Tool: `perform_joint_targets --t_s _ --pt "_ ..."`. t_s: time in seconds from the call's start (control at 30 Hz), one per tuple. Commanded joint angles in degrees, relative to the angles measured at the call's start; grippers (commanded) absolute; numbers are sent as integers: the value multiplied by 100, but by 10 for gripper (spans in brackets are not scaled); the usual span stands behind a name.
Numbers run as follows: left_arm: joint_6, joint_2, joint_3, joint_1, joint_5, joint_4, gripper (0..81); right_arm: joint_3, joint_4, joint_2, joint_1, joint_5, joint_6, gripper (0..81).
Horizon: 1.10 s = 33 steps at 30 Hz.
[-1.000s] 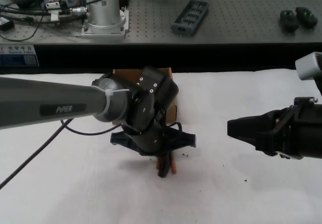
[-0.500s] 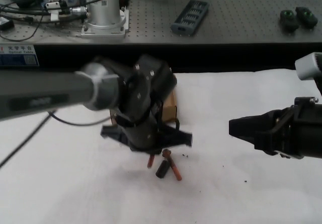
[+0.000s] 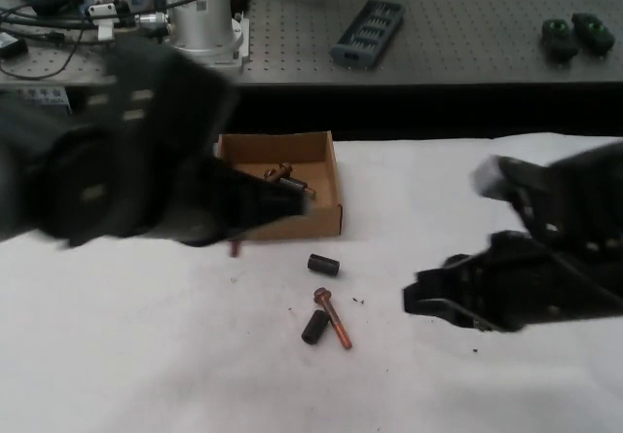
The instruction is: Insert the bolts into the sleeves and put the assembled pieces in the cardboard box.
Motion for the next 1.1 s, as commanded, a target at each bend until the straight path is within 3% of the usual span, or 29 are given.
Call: perform_joint_targets --t_s 0.0,0.33,0.6,0.67,0.77,1.07 --pt "-102 -661 649 321 15 -561 6 -996 684 741 393 710 -531 214" --pt "-236 -1977 1550 1473 960 -279 6 -3204 2258 2575 1102 1501 1868 214" --pt "-288 -2799 1549 2183 1464 273 6 -3548 2643 3076 1488 1658 3577 218" --pt "-303 -2999 1549 2330 1463 426 6 -3548 2645 3155 1488 1670 3894 251" --pt "-202 -3245 1549 2475 1449 571 6 -3548 2658 3233 1431 1657 4319 308" --pt "-145 -3494 1549 2512 1399 563 6 -3548 2565 3435 1278 1656 4648 302"
